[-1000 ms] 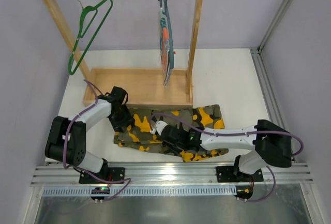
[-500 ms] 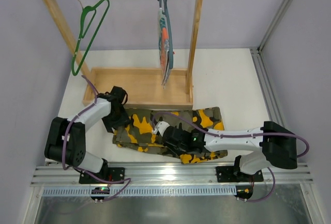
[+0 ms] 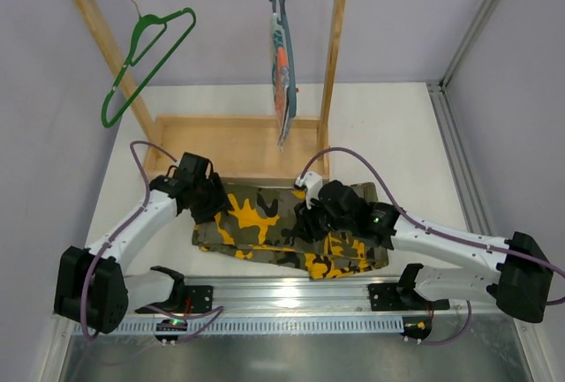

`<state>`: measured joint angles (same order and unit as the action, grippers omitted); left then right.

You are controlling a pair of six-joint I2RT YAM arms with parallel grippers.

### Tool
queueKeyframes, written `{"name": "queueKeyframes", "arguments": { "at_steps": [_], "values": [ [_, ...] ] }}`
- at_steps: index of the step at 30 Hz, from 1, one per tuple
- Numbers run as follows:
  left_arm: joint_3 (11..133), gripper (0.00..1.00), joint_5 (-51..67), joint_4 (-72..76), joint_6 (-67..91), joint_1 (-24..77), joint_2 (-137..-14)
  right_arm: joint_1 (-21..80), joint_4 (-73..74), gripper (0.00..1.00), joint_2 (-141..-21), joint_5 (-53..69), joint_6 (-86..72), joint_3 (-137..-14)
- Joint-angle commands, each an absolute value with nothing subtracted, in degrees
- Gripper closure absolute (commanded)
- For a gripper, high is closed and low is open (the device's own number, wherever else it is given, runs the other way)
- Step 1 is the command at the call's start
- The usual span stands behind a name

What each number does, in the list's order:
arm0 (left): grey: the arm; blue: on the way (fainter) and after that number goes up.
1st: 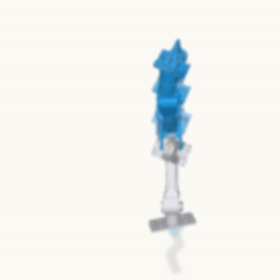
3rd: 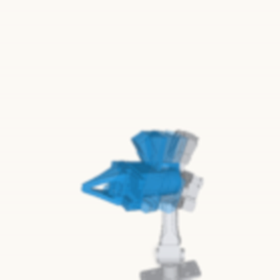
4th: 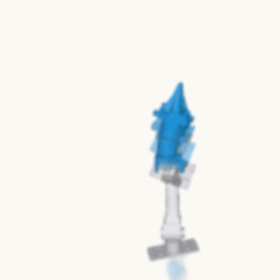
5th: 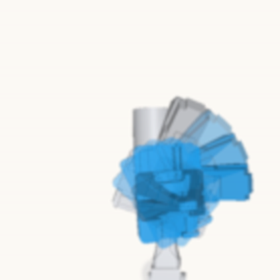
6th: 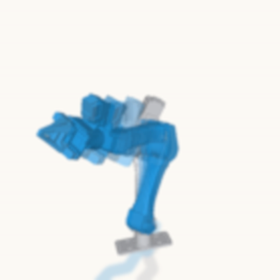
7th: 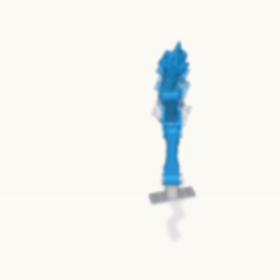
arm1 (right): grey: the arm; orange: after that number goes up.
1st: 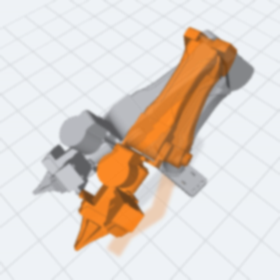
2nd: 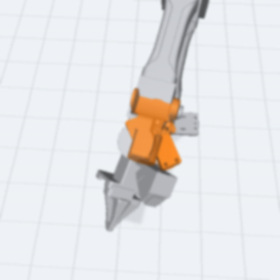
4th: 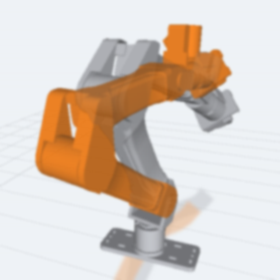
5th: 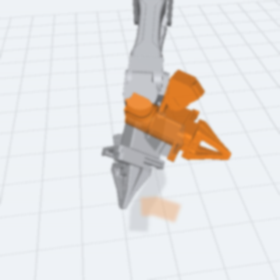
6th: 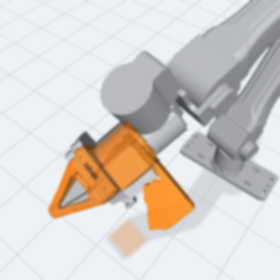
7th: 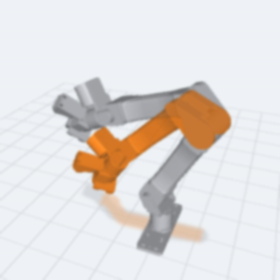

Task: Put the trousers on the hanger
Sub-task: Fold the trousers

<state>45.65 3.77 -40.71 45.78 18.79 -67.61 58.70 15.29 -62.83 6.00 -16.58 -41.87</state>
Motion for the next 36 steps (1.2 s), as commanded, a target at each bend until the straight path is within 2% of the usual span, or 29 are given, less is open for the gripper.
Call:
{"name": "queueKeyframes", "arguments": {
  "at_steps": [1,5,8,11,14,17,20,22,25,26,29,32,34,36],
  "values": [
    [40.9,0.36,8.5,-36.8,48.9,18.8,-69.0,54.8,12.2,0.62,-65.8,6.6,-20.9,-37.5],
    [41.7,0.35,-3.5,-43.8,49.1,17.5,-76.8,50.4,13.0,0.62,-64.1,4.7,-28.0,-32.1],
    [41.8,0.35,-5.1,-45.4,50.9,16.3,-78.2,45.4,17.4,0.62,-60.5,1.1,-33.2,-29.3],
    [42.5,0.34,-8.5,-47.2,54.3,16.3,-75.3,43.0,22.8,0.62,-53.7,-5.2,-36.5,-29.8],
    [46.6,0.31,-9.0,-49.7,53.5,15.8,-73.4,39.3,22.2,0.63,-50.2,-4.6,-36.2,-31.5],
    [50.9,0.20,-10.5,-51.4,50.9,15.9,-69.4,37.5,21.2,0.63,-51.1,-3.8,-32.8,-34.0],
    [55.0,0.19,-11.1,-49.1,45.7,15.9,-65.7,36.1,22.0,0.63,-54.0,-2.2,-30.2,-37.6],
    [56.1,0.24,-7.9,-47.6,42.1,15.7,-65.7,35.3,21.3,0.63,-55.0,-0.7,-29.7,-38.8],
    [54.5,0.37,-0.2,-42.8,39.2,15.7,-66.9,34.0,20.0,0.63,-54.1,3.2,-29.5,-38.6],
    [54.2,0.49,2.2,-41.2,38.7,15.7,-67.6,33.6,20.0,0.63,-53.8,3.6,-29.4,-38.3],
    [51.6,0.67,4.3,-38.1,39.5,15.7,-68.1,33.3,19.6,0.63,-51.6,4.9,-28.6,-37.0],
    [48.8,0.78,1.5,-33.0,40.7,15.7,-68.4,33.1,20.5,0.63,-49.7,4.5,-27.9,-35.7],
    [48.3,0.82,-5.6,-34.6,42.4,15.3,-70.2,32.6,21.3,0.63,-48.7,3.7,-27.9,-33.9],
    [46.9,0.85,-5.3,-33.8,45.6,14.6,-73.4,32.1,21.5,0.63,-46.6,3.6,-28.7,-31.1]
  ]
}}
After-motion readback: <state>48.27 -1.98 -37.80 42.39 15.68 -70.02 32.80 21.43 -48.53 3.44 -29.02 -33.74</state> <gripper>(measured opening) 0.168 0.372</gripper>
